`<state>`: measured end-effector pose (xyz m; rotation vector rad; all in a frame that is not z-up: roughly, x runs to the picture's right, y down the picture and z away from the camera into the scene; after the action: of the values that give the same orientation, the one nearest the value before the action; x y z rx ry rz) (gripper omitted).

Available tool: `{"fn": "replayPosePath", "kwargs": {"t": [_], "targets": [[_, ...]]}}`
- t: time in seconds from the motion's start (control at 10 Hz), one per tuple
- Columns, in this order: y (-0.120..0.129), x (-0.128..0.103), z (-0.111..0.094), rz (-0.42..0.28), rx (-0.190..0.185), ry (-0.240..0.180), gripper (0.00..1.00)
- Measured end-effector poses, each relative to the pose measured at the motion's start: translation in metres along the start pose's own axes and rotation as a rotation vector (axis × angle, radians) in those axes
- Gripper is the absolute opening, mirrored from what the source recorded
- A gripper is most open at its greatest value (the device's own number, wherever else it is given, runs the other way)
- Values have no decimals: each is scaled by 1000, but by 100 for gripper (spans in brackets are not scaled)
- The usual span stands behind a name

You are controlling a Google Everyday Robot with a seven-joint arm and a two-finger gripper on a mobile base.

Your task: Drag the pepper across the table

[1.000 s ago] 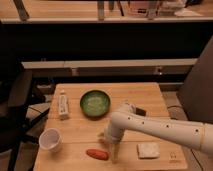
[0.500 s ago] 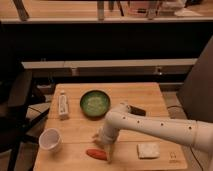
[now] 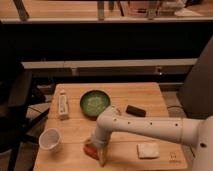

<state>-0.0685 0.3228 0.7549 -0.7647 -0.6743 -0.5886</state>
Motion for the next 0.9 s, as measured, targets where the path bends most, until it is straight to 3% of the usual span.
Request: {"fn": "replayPosePath", "kwargs": {"t": [0.2, 0.3, 0.6, 0.9], "targets": [[1, -2, 6, 0, -6, 2, 79], [2, -2, 7, 3, -3, 4, 75], [4, 5, -5, 3, -1, 5, 49], [2, 4, -4, 3, 5, 3, 15]]}}
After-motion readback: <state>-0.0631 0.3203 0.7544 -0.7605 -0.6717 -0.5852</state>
